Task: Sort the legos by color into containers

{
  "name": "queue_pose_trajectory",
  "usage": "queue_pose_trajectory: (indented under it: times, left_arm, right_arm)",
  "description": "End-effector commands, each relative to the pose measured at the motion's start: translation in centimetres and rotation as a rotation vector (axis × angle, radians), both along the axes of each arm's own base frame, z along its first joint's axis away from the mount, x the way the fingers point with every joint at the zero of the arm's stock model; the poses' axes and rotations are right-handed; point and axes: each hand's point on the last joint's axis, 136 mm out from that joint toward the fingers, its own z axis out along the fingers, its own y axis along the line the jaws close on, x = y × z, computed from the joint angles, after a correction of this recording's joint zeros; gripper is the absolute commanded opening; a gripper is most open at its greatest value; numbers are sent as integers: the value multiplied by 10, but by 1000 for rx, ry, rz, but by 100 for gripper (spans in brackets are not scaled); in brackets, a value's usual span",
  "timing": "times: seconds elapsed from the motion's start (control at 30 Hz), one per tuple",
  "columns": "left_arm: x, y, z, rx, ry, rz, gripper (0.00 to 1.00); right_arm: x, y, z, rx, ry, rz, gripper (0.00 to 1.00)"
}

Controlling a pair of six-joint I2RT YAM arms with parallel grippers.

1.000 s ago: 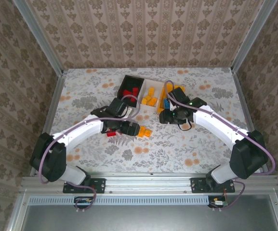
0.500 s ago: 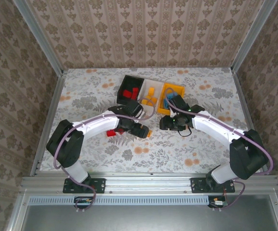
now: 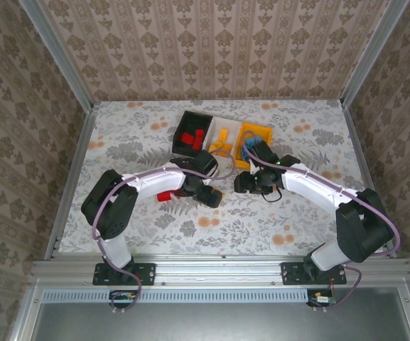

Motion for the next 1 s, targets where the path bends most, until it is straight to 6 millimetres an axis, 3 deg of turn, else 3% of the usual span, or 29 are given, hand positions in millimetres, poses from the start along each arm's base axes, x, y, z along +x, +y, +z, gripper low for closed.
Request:
queue_pose_trajectory:
  times: [0.0, 0.27, 0.47, 0.6, 0.97]
  left_arm:
    - [2, -1, 2, 25, -17, -28, 90]
    - [5, 8, 7, 35, -51, -27, 89]
    - [7, 7, -3, 46, -40, -33, 89]
    - [12, 8, -7, 37, -37, -25, 79]
    - [19, -8, -19, 2, -4, -36, 63]
  right_arm:
    - [-1, -3, -1, 2, 11, -1, 59]
    - [0, -4, -2, 6, 11, -22, 59]
    - [-1, -5, -1, 17, 9, -40, 59]
    - [-2, -5, -2, 23, 11, -50, 59]
    - [-4, -8, 2, 14, 6, -55, 59]
